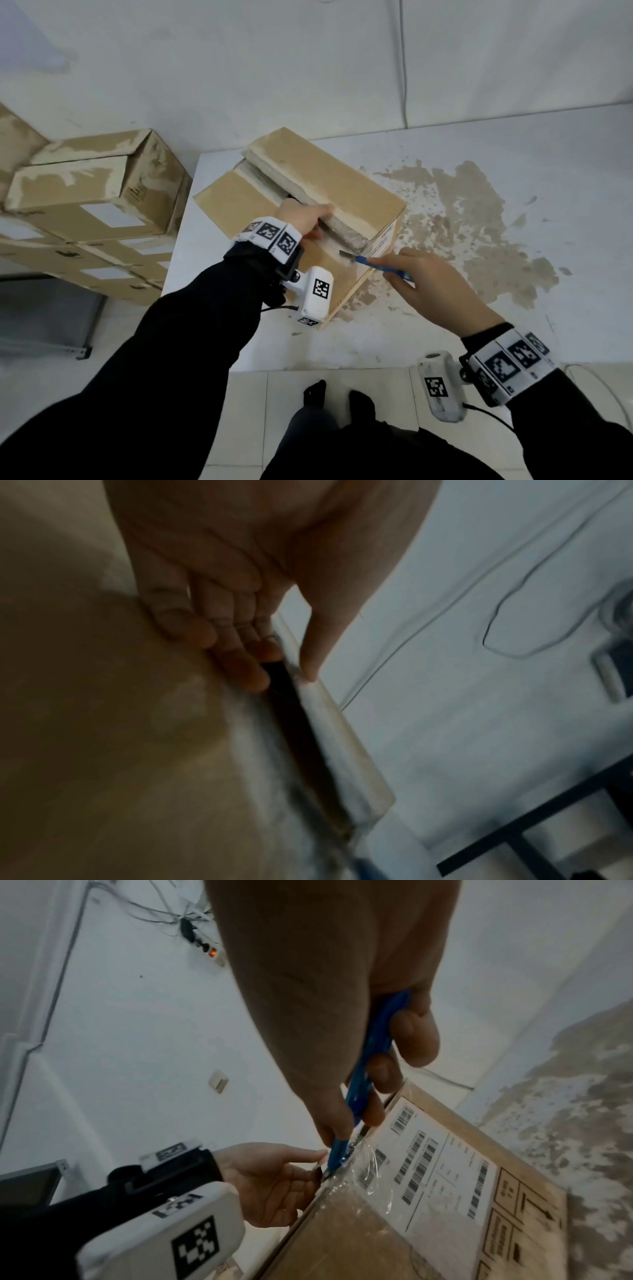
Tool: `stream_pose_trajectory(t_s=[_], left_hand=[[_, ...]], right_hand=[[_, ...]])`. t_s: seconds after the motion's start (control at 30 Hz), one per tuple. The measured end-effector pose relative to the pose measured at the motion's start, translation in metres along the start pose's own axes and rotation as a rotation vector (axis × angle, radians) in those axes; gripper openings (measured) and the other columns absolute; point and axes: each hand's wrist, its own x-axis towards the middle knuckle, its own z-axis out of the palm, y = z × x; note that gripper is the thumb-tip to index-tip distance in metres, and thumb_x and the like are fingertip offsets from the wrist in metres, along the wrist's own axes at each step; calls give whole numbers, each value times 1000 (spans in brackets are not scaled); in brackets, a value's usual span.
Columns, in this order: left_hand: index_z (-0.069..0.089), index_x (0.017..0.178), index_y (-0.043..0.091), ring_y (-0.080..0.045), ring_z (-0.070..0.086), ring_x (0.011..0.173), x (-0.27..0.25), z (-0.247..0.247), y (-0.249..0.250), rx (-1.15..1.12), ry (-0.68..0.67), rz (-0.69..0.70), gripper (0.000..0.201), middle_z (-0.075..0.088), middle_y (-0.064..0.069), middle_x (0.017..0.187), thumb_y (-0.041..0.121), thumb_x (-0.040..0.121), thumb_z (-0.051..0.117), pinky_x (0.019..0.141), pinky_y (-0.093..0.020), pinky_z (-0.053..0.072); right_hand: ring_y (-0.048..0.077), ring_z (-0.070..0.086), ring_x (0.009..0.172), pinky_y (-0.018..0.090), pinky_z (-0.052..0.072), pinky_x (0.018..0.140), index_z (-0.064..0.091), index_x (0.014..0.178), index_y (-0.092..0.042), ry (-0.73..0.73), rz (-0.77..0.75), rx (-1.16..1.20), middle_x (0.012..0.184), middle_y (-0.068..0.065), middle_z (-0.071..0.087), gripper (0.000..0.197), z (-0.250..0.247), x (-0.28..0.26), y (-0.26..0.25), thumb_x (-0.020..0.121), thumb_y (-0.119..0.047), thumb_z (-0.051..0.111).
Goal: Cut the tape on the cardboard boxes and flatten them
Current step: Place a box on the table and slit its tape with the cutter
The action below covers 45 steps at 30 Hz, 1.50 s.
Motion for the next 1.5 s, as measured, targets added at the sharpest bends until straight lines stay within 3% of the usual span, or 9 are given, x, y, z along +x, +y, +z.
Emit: stream_pose_trajectory(t_s=[0.2, 0.47, 0.63, 0.8, 0.97, 1.1, 1.2, 1.43, 1.5], left_hand=[[56, 74, 13, -4, 60, 43, 8, -1, -3, 41, -40, 26, 26, 64, 2, 75, 32, 87, 68, 43, -17, 42], [59, 90, 15, -9, 66, 69, 5, -8, -3, -159, -139, -10, 15, 68, 2, 89, 27, 88, 67, 69, -25, 55], [58, 74, 15, -15, 64, 59, 2, -3, -4, -38, -27, 134, 25, 73, -4, 87, 33, 86, 69, 61, -29, 54], [66, 100, 11, -19, 64, 88, -2, -10, -6, 264, 80, 430, 44, 67, -1, 100, 52, 89, 57, 83, -34, 52], [59, 86, 11, -27, 63, 87, -7, -19, -7, 725, 63, 524, 54, 66, -7, 90, 61, 93, 39, 79, -37, 48], [68, 88, 3, -26, 62, 74, -2, -30, -1, 956, 108, 566, 78, 67, -11, 81, 70, 90, 27, 72, -36, 48], [69, 98, 8, -24, 61, 82, -4, -42, 9, 1017, 117, 605, 76, 68, -7, 90, 70, 89, 27, 87, -42, 46], [67, 98, 28, -18, 52, 81, -63, -103, 23, 1243, 195, 672, 38, 57, 7, 83, 51, 82, 41, 91, -37, 25], [63, 105, 34, -14, 47, 78, -81, -129, 15, 1295, 133, 593, 32, 49, 11, 75, 49, 81, 49, 94, -36, 29]], right_hand=[[18, 45, 49, 32, 36, 41, 64, 122, -28, 107, -5, -138, 70, -1, 51, 34, -2, -13, 5, 93, -11, 57], [16, 48, 47, 26, 35, 41, 62, 123, -23, 209, 194, -112, 65, 0, 56, 32, -12, 0, 20, 95, -12, 51], [9, 46, 46, 20, 32, 40, 56, 103, -11, 344, 592, 273, 75, 8, 65, 18, -2, -35, 86, 100, -16, 40], [34, 55, 85, 31, 35, 63, 52, 117, 4, 273, 944, 268, 105, 25, 61, 26, 47, -52, 149, 98, -10, 43], [38, 49, 108, 41, 36, 93, 55, 118, 3, 317, 678, -16, 115, 24, 57, 29, 50, -42, 133, 91, -6, 55], [11, 48, 110, 19, 31, 98, 65, 111, -11, 255, 77, 134, 114, 2, 60, 24, 29, -12, 40, 96, -20, 47], [17, 47, 117, 29, 35, 103, 62, 118, -9, 81, -251, 57, 122, 7, 59, 39, 33, 14, 2, 98, -32, 37], [16, 10, 145, 32, 11, 117, 20, 151, -20, 140, -9, -18, 159, -1, 4, 59, -16, 62, 13, 98, -31, 46], [21, 12, 146, 32, 14, 115, 20, 150, -15, 78, 156, 48, 159, 7, 11, 60, -34, 74, 19, 98, -31, 47]])
